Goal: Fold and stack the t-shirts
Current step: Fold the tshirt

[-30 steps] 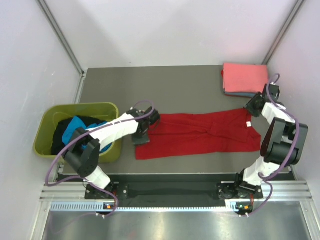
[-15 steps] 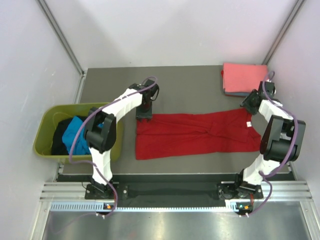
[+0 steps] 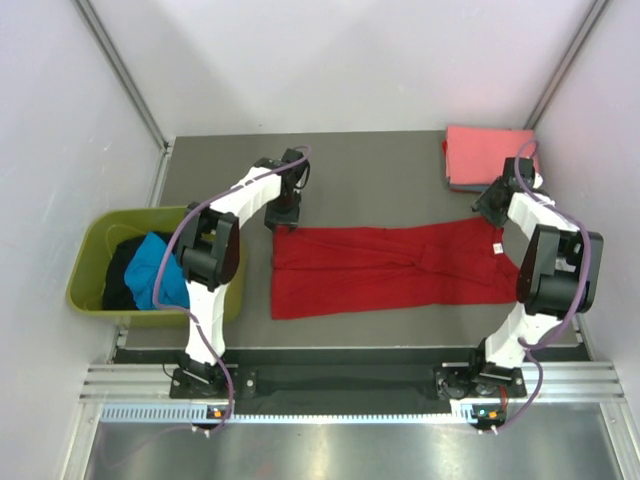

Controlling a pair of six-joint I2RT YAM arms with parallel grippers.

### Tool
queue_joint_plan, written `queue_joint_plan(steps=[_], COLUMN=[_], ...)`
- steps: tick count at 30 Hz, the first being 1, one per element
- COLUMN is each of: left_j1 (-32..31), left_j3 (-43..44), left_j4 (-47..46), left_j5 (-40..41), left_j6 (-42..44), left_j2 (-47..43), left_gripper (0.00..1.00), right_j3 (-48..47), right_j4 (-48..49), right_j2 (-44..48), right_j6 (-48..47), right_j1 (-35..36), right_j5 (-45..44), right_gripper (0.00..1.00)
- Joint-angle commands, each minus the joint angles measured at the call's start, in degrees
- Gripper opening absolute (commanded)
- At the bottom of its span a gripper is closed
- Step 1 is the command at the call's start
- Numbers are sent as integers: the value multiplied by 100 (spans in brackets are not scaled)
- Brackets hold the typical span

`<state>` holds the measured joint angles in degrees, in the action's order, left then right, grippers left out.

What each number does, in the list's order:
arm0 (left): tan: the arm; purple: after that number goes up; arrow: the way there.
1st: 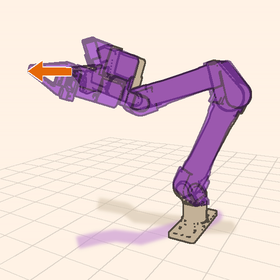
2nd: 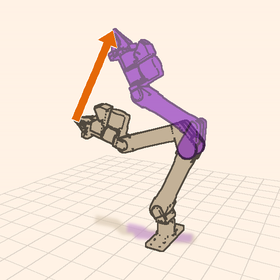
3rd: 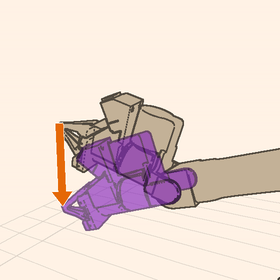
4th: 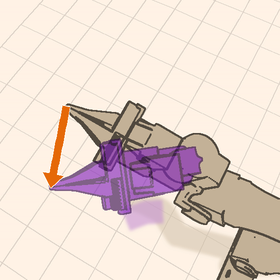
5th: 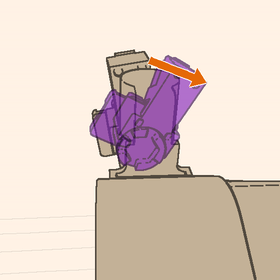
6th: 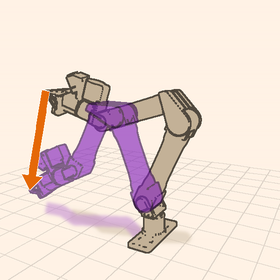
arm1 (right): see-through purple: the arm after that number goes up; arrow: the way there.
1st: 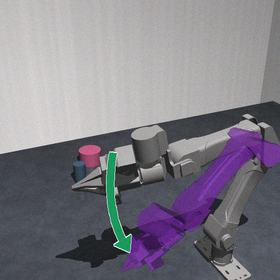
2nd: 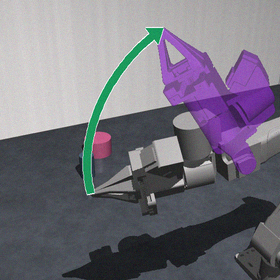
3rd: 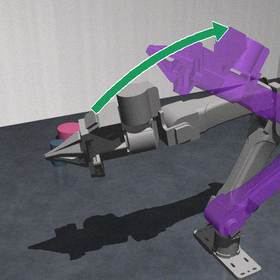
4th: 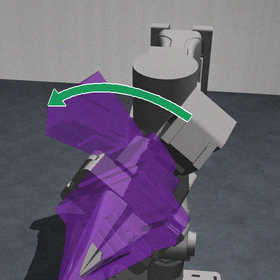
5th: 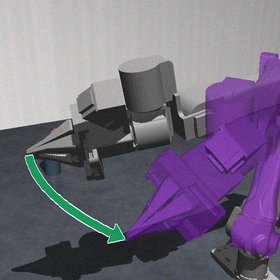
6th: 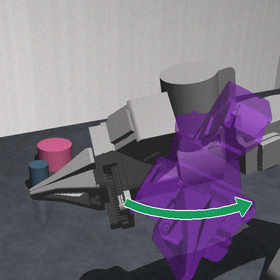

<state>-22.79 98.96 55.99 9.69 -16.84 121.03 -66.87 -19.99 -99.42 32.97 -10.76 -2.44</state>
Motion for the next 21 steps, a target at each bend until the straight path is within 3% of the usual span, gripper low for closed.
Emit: queue_joint_plan(steps=[1, 6, 9, 11, 12, 15, 21], left_j1=[46, 90, 90, 90, 90, 90, 90], left_j3=[343, 519, 493, 484, 449, 449, 379], left_j4=[-88, 18, 26, 53, 53, 132, 246], left_j5=[94, -108, -38, 137, 190, 349, 322], left_j6=[269, 383, 331, 243, 243, 155, 41], left_j2=[210, 578, 702, 737, 738, 746, 720], left_gripper=[46, 47, 43, 34, 20, 2, 0], right_j3=[-370, -581, -757, -967, -1046, -1284, -1460], right_j4=[-189, -409, -567, -646, -690, -901, -1033], right_j2=[-122, -218, -402, -561, -709, -973, -1308], right_j6=[183, 490, 675, 737, 737, 772, 930], right_j1=[66, 66, 75, 83, 109, 189, 276], right_j5=[-327, -758, -873, -907, -942, -1118, -1276], right_gripper=[45, 46, 46, 46, 46, 46, 45])
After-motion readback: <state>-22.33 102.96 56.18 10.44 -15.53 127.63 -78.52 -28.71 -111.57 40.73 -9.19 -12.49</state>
